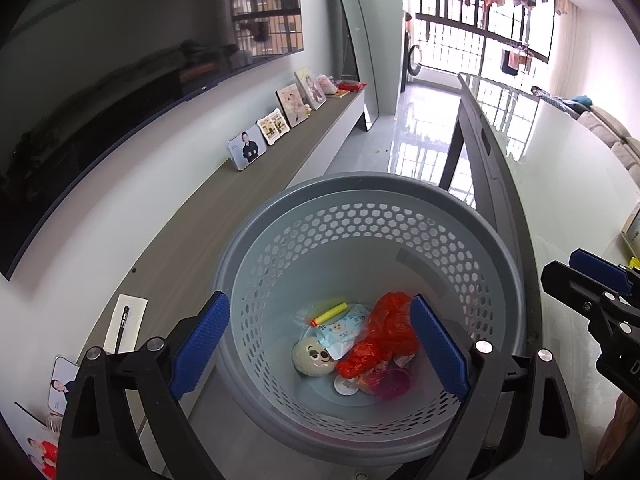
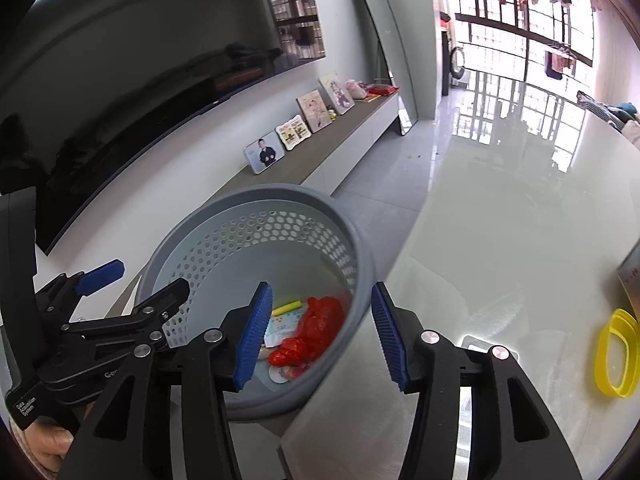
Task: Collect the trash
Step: 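Withdraw both tools from the basket back over the table, then close the left tool on the rim of the yellow plastic lid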
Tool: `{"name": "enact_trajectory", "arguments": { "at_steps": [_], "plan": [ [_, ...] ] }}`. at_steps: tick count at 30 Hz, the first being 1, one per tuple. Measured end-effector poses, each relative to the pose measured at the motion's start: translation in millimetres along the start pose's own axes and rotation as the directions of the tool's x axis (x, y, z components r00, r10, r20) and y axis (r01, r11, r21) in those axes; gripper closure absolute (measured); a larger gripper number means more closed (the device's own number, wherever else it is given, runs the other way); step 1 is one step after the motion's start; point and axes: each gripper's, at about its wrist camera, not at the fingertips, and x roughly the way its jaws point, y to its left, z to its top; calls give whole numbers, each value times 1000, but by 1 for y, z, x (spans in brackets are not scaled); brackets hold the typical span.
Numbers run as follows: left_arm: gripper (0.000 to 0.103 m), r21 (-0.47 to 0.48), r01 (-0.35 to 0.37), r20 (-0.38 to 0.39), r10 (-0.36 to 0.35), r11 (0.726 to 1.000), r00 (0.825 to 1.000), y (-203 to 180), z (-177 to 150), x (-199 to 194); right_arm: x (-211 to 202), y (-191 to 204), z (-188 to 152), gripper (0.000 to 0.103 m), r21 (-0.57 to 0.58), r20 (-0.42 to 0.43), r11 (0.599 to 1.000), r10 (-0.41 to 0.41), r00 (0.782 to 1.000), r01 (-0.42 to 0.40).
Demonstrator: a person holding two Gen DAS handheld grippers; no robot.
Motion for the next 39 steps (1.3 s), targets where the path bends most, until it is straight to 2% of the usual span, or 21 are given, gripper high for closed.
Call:
{"name": "enact_trajectory", "arguments": {
  "at_steps": [7, 11, 17, 23, 27, 32, 39],
  "plan": [
    [12, 47, 46, 19, -47, 998, 999, -28, 4, -10, -31, -36, -16, 51, 75, 31, 994, -83, 996, 81],
    [10, 94, 97, 29, -100, 991, 995, -55, 5, -18, -55, -65, -33, 50, 127, 47, 978, -175, 983, 168],
    [10, 182, 186, 33, -195, 966, 980, -108, 4, -31, -95, -111, -61, 48, 206, 52, 924, -339, 939, 322],
    [9, 268, 279, 9, -292, 922, 956, -167, -2, -41, -135, -161, -93, 47, 324, 33, 852, -444, 895, 411],
    [9, 323, 321, -12, -336, 890, 942, -207, -6, -46, -156, -186, -114, 47, 377, 20, 811, -489, 872, 447],
    [9, 366, 362, -46, -372, 857, 927, -249, -8, -48, -179, -216, -137, 47, 430, 8, 773, -520, 854, 466],
    [7, 403, 406, -90, -406, 820, 909, -304, -9, -47, -195, -246, -152, 47, 473, 4, 751, -526, 850, 462]
  ]
}}
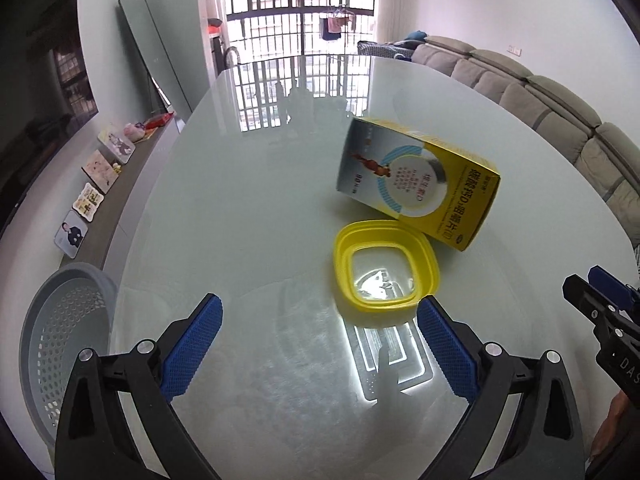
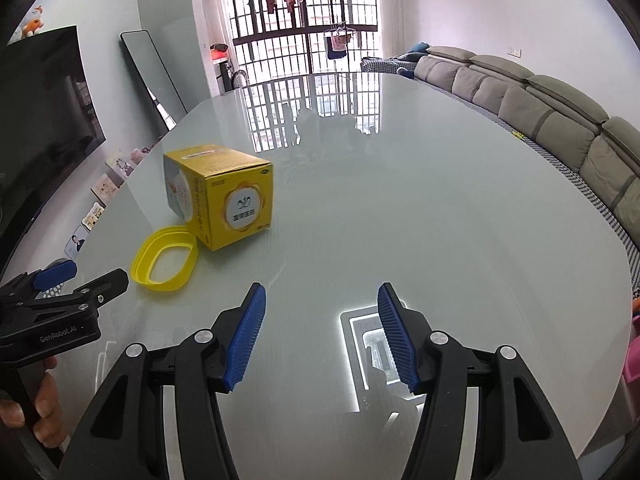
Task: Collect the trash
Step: 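Close the left tool on the rim of the yellow plastic lid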
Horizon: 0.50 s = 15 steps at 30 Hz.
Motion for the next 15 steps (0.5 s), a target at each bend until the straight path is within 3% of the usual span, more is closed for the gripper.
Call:
{"name": "enact_trajectory", "arguments": {
  "at_steps": [9, 15],
  "plan": [
    [7, 8, 19, -74, -19, 1000, 997, -26, 12, 39, 10, -34, 4, 46, 47, -14, 999, 29, 999, -28],
    [7, 10, -13, -106, 14, 1000, 994, -26, 19, 57, 15, -43, 6, 46, 69, -12, 996, 56, 998, -55]
  ]
}}
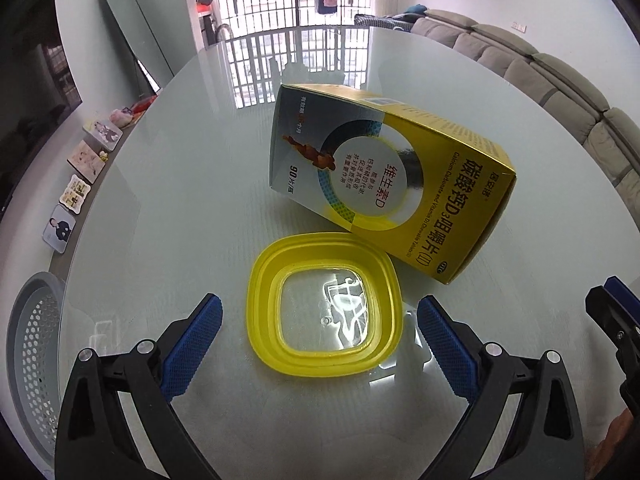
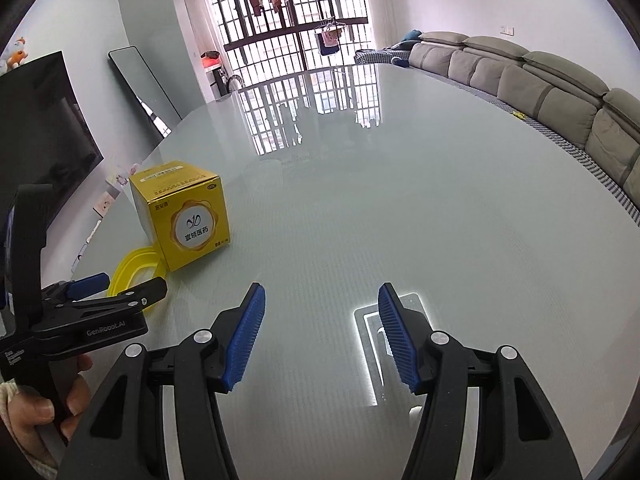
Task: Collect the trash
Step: 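Close the left tool on the rim of the yellow plastic lid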
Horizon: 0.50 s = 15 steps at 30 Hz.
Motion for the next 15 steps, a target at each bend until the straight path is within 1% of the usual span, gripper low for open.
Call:
{"name": "enact_trajectory", "arguments": {
  "at_steps": [2, 5, 7, 8, 10, 15],
  "plan": [
    [7, 2, -7, -8, 7, 1000, 1000, -1, 1, 4, 2, 0, 0, 46, 5, -4, 1000, 9, 1000, -9],
    [11, 3, -6, -8, 6, 1000, 1000, -4, 1, 6, 4, 0, -1, 46, 8, -12, 1000, 19, 1000, -19],
    [21, 1, 6, -3, -6, 1000, 1000, -3, 0, 4, 5, -1, -1, 46, 9, -14, 1000, 24, 1000, -24],
    [24, -2, 12, -1, -12, 1000, 1000, -3, 0, 3, 5, -1, -2, 46, 8, -13, 1000, 27, 1000, -27],
    [33, -5, 21, 3, -21, 1000, 1000, -3, -1, 0, 5, -1, -2, 46, 8, -13, 1000, 30, 999, -30],
    [35, -16, 37, 3, -37, 999, 999, 0, -7, -5, 5, -2, -2, 46, 9, -8, 1000, 30, 1000, -29]
  ]
}}
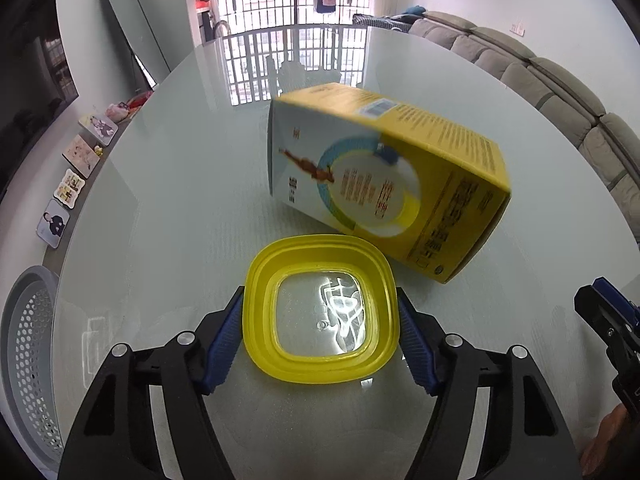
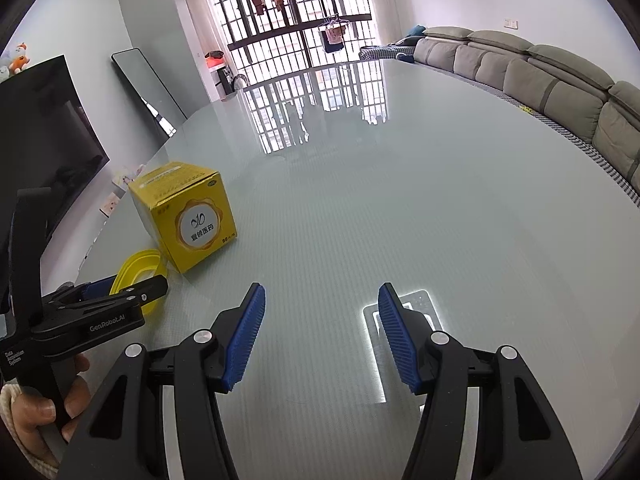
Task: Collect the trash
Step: 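Close the left tool on the rim of the yellow plastic lid, then reach the right tool to the yellow box and close on it while the left tool holds the lid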
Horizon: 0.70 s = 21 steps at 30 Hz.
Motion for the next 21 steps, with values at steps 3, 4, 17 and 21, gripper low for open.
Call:
{"name": "enact_trajectory", "arguments": {
  "at_steps": [3, 4, 17, 21],
  "plan": [
    [35, 3, -3, 12, 3, 1000, 1000, 5, -4, -8, -1, 1, 0, 46, -6, 3, 1000, 1, 1000, -1],
    [35, 5, -8, 18, 7, 1000, 1000, 7, -7, -11, -1, 1, 0, 46, -10, 5, 1000, 4, 1000, -4],
    [35, -61, -82, 75, 86, 995, 993, 55, -15, -40, -1, 38, 43, 44, -139, -13, 982, 126, 992, -127],
    [35, -88, -105, 91, 113, 991, 989, 70, -13, -44, 8, 63, 60, 38, -216, -47, 960, 171, 984, -177]
  ]
}}
